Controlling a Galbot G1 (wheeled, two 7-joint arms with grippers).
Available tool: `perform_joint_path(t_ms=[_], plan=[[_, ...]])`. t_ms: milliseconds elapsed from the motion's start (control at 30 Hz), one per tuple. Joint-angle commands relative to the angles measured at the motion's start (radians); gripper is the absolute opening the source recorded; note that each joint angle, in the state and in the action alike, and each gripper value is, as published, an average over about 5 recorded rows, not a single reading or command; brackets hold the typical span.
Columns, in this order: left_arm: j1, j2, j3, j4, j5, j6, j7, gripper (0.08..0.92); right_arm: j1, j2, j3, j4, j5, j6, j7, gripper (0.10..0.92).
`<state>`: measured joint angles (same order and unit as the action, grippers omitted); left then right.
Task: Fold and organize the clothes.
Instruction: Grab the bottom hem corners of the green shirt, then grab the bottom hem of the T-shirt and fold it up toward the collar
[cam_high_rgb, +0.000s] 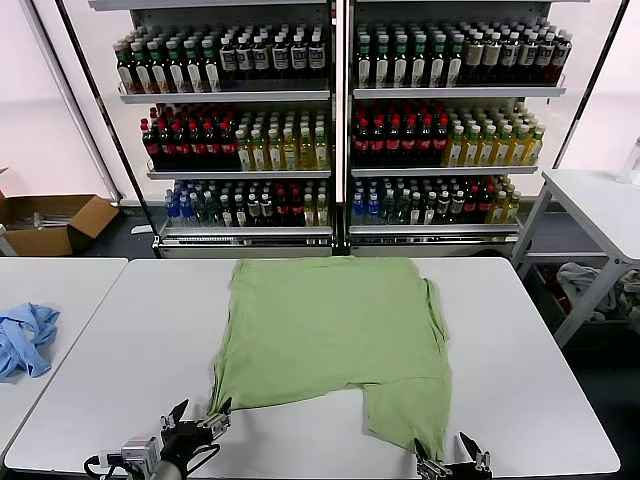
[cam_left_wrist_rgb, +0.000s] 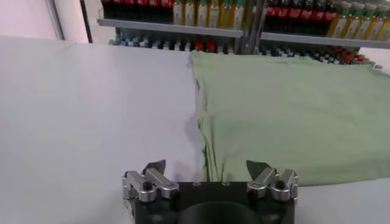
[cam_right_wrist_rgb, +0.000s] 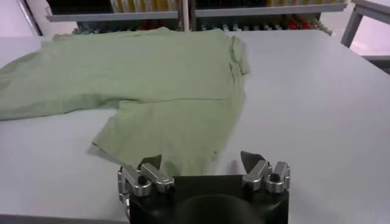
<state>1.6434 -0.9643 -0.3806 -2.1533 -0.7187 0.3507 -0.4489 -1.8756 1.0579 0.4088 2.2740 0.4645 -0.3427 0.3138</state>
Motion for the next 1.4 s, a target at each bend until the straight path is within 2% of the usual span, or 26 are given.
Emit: perform_joint_path(t_ms=[33,133,233,867,967,1067,1233,1400], plan=[[-0.005,-0.005,0.007,0.034,0.001,-0.009,0.007,0.744,0.007,0.001,-0.006,-0.009,0.001,-0.002,-0.007,0.823],[-0.005,-0.007,0.012,0.037,0.003,-0.012,0.008,0.706,0.011,0.002,-0.016,-0.014,-0.001,-0.002,-0.007,0.82],[-0.004,-0.009,0.016,0.039,0.004,-0.014,0.009,0.652,0.013,0.003,-0.027,-0.016,-0.005,-0.002,-0.008,0.778],[-0.002,0.001,0.038,0.009,0.029,-0.059,0.035,0.106,0.004,-0.003,-0.039,-0.029,-0.08,0.055,-0.03,0.23],[-0.007,0.009,0.027,-0.014,0.023,-0.06,0.025,0.083,0.001,-0.006,-0.029,-0.011,-0.098,0.067,-0.033,0.15],[-0.017,0.018,0.017,-0.036,0.014,-0.057,0.016,0.082,0.002,-0.011,-0.006,0.017,-0.101,0.069,-0.031,0.108],[-0.053,0.028,0.001,-0.079,-0.014,-0.036,0.001,0.082,0.022,-0.021,0.043,0.079,-0.101,0.06,-0.027,0.106],[-0.139,0.027,0.002,-0.089,-0.051,-0.002,-0.017,0.082,0.113,-0.028,0.076,0.097,-0.1,0.018,-0.027,0.106]])
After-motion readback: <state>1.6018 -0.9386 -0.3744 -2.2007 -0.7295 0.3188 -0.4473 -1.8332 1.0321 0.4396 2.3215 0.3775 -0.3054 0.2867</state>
